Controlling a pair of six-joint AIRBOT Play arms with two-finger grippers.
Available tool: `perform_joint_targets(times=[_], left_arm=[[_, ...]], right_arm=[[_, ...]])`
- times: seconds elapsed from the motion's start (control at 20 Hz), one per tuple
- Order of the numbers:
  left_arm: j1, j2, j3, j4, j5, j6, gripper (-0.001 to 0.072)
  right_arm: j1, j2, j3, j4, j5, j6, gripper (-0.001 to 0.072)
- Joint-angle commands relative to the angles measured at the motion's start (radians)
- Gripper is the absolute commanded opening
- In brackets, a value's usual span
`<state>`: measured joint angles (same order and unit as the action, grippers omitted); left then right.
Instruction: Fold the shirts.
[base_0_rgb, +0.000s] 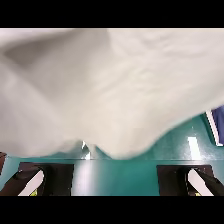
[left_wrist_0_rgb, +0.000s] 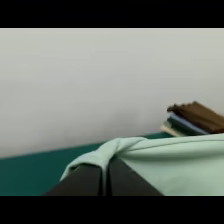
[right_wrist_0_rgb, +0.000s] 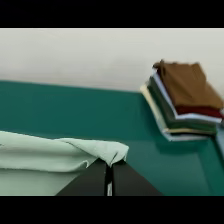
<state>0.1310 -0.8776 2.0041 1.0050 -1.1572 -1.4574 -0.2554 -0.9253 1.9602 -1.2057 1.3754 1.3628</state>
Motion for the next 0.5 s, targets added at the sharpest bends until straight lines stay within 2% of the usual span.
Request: perform_joint_targets(times=[0.0, 0.15, 0.3, 0.45], left_arm=[[0.0, -0.076, -0.238, 0.006, -0.127, -0.009, 0.0025], [-0.019, -0.23, -0.382, 0.017, -0.161, 0.0, 0.0025], [-0.061, -0.444, -0.419, 0.02, -0.155, 0.02, 0.0026], [-0.083, -0.64, -0.419, 0.019, -0.054, 0.063, 0.0026]], right_arm=[[0.0, -0.135, -0.119, -0.016, 0.134, 0.01, 0.0016], [0.024, -0.291, -0.238, -0.018, 0.167, 0.01, 0.0016], [0.085, -0.453, -0.311, -0.022, 0.15, 0.01, 0.0016], [0.135, -0.635, -0.283, -0.026, 0.098, 0.024, 0.0017]])
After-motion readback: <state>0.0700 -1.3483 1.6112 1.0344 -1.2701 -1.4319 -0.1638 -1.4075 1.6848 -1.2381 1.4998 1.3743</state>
